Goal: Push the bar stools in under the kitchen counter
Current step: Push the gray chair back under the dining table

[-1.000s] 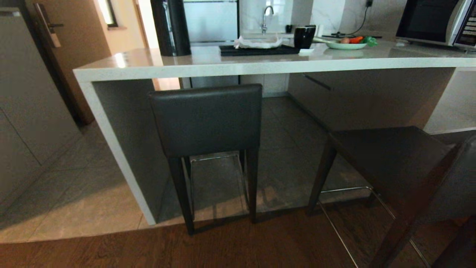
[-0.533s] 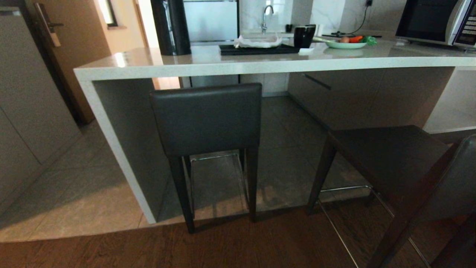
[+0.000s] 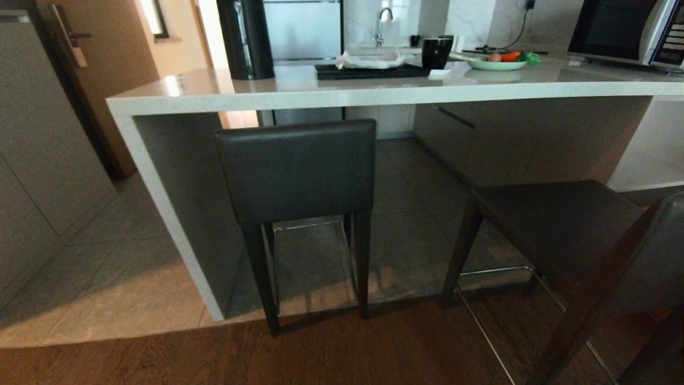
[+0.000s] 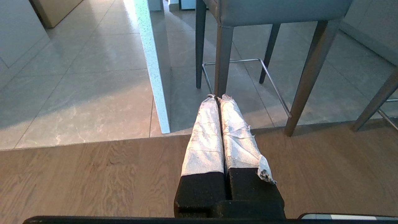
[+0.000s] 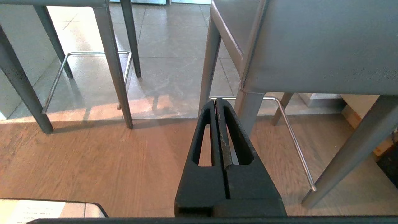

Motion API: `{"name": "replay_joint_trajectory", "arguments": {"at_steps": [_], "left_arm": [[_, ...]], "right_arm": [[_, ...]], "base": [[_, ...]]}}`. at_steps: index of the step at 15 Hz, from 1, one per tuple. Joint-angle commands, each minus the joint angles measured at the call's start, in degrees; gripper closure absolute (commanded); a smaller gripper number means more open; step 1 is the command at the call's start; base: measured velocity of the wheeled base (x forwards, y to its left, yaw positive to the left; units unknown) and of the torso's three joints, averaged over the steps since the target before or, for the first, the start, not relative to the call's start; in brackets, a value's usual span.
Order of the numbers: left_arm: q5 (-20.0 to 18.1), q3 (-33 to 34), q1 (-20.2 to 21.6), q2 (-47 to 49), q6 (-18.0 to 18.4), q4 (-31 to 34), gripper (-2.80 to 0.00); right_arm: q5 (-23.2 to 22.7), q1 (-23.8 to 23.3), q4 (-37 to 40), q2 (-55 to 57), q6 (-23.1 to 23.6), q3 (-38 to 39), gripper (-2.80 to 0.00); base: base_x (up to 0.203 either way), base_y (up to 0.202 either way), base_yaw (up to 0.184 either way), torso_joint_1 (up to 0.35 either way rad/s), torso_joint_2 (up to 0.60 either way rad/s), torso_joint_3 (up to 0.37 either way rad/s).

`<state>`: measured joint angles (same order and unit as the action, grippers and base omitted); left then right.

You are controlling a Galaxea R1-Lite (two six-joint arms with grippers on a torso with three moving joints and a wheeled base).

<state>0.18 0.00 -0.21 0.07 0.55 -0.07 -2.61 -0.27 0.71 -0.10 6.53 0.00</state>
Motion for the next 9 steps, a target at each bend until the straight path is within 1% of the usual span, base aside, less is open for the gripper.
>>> {"name": "replay_joint_trajectory", "arguments": {"at_steps": [1,3,9], "left_arm": [[-0.01,0.0,0.03,0.16,0.07,-0.06,0.0],[-0.01,0.0,0.03,0.11,-0.02,-0.04,0.0],[-0.01,0.0,0.03,0.1,-0.02,-0.02,0.0]], "right_arm": [[-0.12,0.0,0.0,0.1,0.06,0.0,0.0],[-0.12,0.0,0.0,0.1,0.06,0.0,0.0],[-0.12,0.0,0.0,0.1,0.15,0.0,0.0]], "base": [[0.0,0.0,0.0,0.0,0.0,0.0],[0.002,-0.091,0.004,0.004,0.0,0.002],[0.0,-0.193,0.0,0.002,0.0,0.002]]}}
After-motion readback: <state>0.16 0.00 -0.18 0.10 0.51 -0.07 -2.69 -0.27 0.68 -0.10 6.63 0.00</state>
